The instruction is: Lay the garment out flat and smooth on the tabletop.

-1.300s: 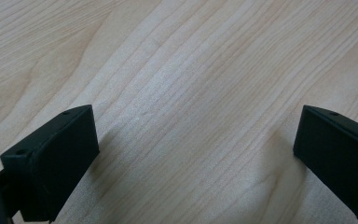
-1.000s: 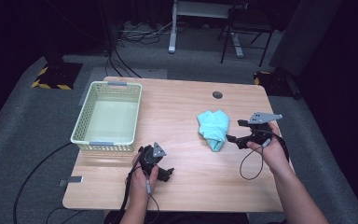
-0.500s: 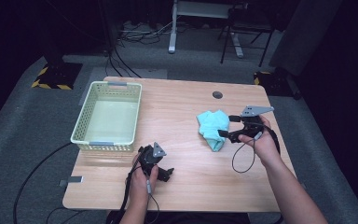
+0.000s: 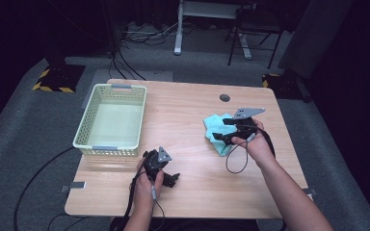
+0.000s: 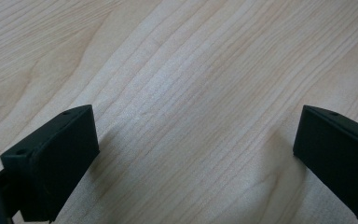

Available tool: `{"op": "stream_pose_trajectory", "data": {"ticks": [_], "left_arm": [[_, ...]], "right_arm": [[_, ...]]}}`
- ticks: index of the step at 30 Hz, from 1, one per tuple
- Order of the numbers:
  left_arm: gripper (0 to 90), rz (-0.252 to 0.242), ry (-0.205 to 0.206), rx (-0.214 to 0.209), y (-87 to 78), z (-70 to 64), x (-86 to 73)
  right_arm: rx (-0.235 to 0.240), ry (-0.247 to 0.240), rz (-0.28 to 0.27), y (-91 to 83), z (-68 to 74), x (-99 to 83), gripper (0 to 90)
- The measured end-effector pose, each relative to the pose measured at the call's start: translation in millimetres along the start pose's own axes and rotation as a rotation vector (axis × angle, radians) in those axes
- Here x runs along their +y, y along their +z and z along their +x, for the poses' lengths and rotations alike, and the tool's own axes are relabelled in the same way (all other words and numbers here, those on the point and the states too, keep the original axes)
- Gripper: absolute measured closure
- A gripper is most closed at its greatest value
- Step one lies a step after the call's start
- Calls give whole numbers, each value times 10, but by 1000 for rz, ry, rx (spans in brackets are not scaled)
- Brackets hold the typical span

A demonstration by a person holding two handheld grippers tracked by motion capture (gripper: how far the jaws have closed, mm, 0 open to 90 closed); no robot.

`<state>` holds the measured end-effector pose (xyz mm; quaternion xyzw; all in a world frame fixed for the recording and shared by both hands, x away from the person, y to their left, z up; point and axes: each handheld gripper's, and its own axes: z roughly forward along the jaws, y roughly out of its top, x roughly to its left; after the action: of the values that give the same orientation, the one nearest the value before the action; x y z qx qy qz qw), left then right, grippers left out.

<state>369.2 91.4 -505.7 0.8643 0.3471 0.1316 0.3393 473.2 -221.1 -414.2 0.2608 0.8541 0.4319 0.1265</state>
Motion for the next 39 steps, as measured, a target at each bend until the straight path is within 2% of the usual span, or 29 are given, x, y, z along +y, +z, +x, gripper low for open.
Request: {"op": "stream_pose_trajectory", "data": {"ticks": [11,12,13,14,15,17,20,23,25,27,28,29,30,31,32,33,38,39], "left_arm": [[1,0,0,0,0,0,0],[1,0,0,0,0,0,0],[1,0,0,0,0,0,0],[1,0,0,0,0,0,0],[1,0,0,0,0,0,0],[1,0,0,0,0,0,0],[1,0,0,0,0,0,0],[1,0,0,0,0,0,0],[1,1,-1,0,-1,-1,0],[1,0,0,0,0,0,0],[1,0,0,0,0,0,0],[1,0,0,0,0,0,0],[1,0,0,0,0,0,0],[1,1,-1,0,-1,-1,-1],[1,0,0,0,0,0,0],[2,0,0,0,0,0,0],[1,1,-1,1,-1,-1,-1],[1,0,0,0,0,0,0]], "right_arm": [[-39,-50,76,326,46,-11,275],[-37,-56,82,356,47,-13,317],[-37,-56,82,356,47,-13,317],[-20,-62,111,415,50,-23,368],[-28,-71,126,447,51,-30,372],[-32,-106,161,510,64,-42,441],[-44,-154,220,602,94,-62,471],[-63,-189,251,676,121,-76,501],[-85,-173,306,718,126,-85,501],[-93,-182,319,740,128,-90,503],[-94,-184,323,759,127,-97,541],[-110,-190,327,772,123,-106,679],[-110,-190,327,772,123,-106,679],[-116,-180,309,747,110,-103,822],[-116,-180,309,747,110,-103,822],[-112,-160,282,700,94,-90,871],[-108,-140,233,584,59,-55,878],[-105,-115,196,491,30,-35,878]]}}
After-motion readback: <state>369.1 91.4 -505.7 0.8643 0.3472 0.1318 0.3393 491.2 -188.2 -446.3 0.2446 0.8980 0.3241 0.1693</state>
